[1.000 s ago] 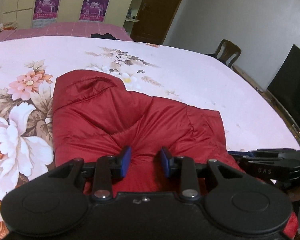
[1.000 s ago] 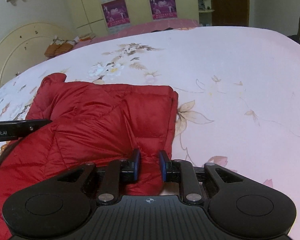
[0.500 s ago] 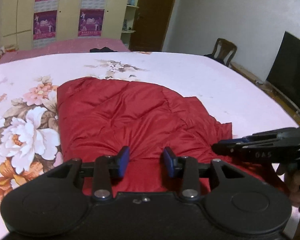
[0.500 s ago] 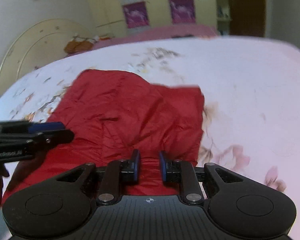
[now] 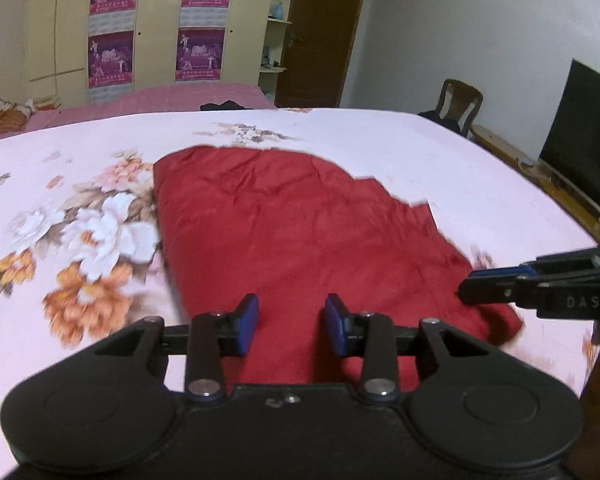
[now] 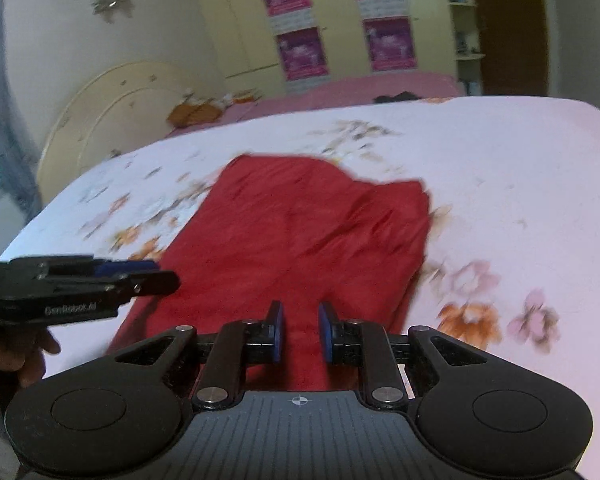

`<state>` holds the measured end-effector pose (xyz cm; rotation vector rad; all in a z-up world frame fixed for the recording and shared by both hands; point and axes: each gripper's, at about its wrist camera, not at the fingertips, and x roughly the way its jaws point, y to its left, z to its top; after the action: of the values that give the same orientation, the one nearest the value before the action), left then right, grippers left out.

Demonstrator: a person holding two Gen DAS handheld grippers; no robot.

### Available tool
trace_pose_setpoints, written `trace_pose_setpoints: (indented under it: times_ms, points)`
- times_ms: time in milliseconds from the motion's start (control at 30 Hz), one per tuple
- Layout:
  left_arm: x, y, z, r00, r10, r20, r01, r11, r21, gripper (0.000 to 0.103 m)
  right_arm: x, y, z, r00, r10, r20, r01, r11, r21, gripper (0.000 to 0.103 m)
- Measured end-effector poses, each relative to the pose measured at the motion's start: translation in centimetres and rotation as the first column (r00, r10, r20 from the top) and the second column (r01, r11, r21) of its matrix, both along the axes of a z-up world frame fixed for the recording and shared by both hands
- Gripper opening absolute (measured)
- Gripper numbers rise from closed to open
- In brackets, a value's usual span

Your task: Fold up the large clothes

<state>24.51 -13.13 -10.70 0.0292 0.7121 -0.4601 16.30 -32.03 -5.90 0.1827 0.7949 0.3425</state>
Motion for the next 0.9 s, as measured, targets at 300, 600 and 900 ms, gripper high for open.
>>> trace_pose_setpoints:
  times_ms: [300, 600, 900]
  points:
    - [-0.9, 0.0, -1.5, 0.999, 0.016, -0.028, -0.015, 0.999, 0.031, 0.038, 0.7, 0.2, -4.1, 0.992, -0.029, -0.125, 0.031, 0.999, 0.013, 0.02]
    - [3.8, 2.8, -0.2, 0.993, 0.113, -0.028, -0.116, 0.983, -0.145, 0.087, 5.6, -6.6, -2.7, 0.962, -0.246, -0.119, 0.267, 0.939, 0.217, 0.059]
    - [8.7, 2.7, -3.5, 0.978, 0.124, -0.166, -0.157, 0.965, -0.208, 0.082, 12.5, -10.4, -6.6, 0.949, -0.235, -0.212, 0.301, 0.876, 0.377, 0.072]
